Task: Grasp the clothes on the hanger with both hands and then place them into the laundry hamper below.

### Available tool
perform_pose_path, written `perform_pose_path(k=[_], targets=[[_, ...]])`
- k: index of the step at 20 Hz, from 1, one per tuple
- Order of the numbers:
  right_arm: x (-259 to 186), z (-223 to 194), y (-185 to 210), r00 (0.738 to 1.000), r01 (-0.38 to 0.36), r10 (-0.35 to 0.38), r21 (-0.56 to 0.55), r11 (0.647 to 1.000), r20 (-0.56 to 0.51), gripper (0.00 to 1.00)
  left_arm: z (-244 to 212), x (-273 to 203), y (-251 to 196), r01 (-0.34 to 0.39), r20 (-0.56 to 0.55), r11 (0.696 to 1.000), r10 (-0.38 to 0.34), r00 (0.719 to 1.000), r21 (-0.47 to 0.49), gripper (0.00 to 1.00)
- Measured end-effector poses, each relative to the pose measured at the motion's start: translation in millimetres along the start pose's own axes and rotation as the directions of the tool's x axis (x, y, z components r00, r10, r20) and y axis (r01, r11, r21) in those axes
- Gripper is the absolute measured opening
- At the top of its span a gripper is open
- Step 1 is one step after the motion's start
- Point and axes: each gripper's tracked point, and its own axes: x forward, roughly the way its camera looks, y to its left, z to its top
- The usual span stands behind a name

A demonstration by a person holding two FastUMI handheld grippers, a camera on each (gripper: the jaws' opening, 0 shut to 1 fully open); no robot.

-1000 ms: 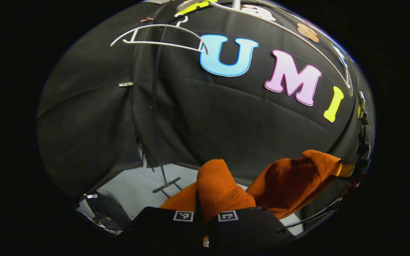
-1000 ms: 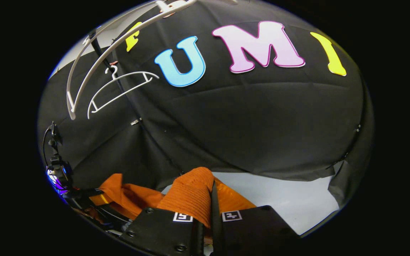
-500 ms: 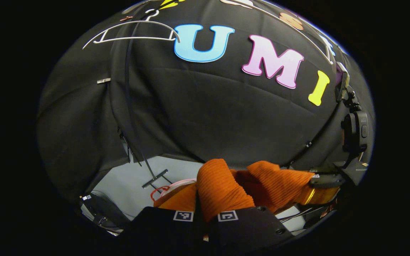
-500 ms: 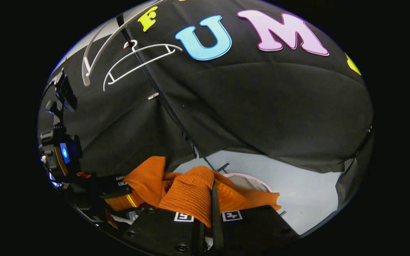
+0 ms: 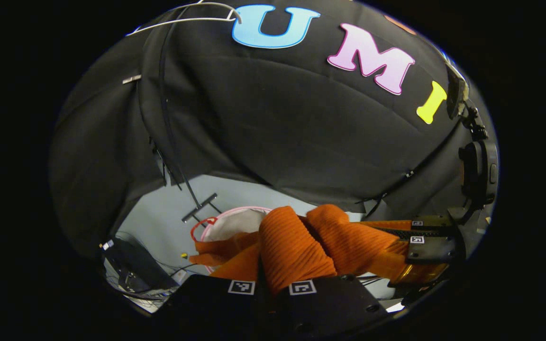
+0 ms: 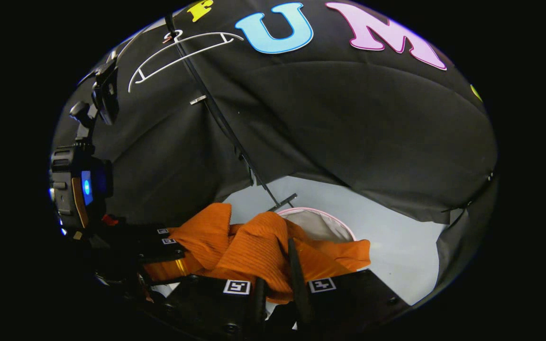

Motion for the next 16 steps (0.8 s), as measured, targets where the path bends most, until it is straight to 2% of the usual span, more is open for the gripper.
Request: perform_pose_path(k=[2,6,7,9,10,12,13,16], targets=[[0.9,0.0,-1.0,1.000,0.012,-0.012,-0.010,1.000,-0.007,0.30,-2.9,2.1,-0.7,0.000,-0.017,1.000,0.000,1.000,-0.001,0.09],[1.1,-4.2,-6.8,1.000,0.016,-0.016,0.020,1.000,-0.024,0.30,-9.1,5.2,5.5,-0.003,-0.060,1.000,0.001,0.998,-0.027,0.13],[1.5,-5.8,-9.3,0.999,0.022,-0.021,0.024,0.999,-0.031,0.30,-16.4,7.5,6.9,0.001,-0.085,0.999,-0.005,0.996,-0.046,0.20],[0.6,-11.5,-13.2,0.998,0.031,-0.030,0.024,0.999,-0.050,0.30,-26.8,6.2,3.3,0.015,-0.148,0.998,-0.025,0.989,-0.069,0.51],[-0.4,-12.2,-14.0,0.998,0.038,-0.037,0.024,0.999,-0.050,0.40,-29.6,8.6,6.4,0.002,-0.164,0.998,-0.012,0.986,-0.057,0.66],[-5.0,-13.6,-22.5,0.996,0.076,-0.076,-0.006,0.997,-0.047,0.80,-36.4,10.1,21.3,-0.055,-0.176,0.998,0.052,0.983,-0.008,0.96],[-4.9,-15.8,-27.1,0.995,0.082,-0.083,-0.018,0.996,-0.047,1.00,-40.2,7.3,25.1,-0.067,-0.177,0.998,0.067,0.982,0.009,0.96],[-7.1,-18.4,-32.6,0.994,0.092,-0.093,-0.012,0.996,-0.050,0.99,-47.4,3.4,30.1,-0.066,-0.178,0.998,0.069,0.982,0.022,0.96]])
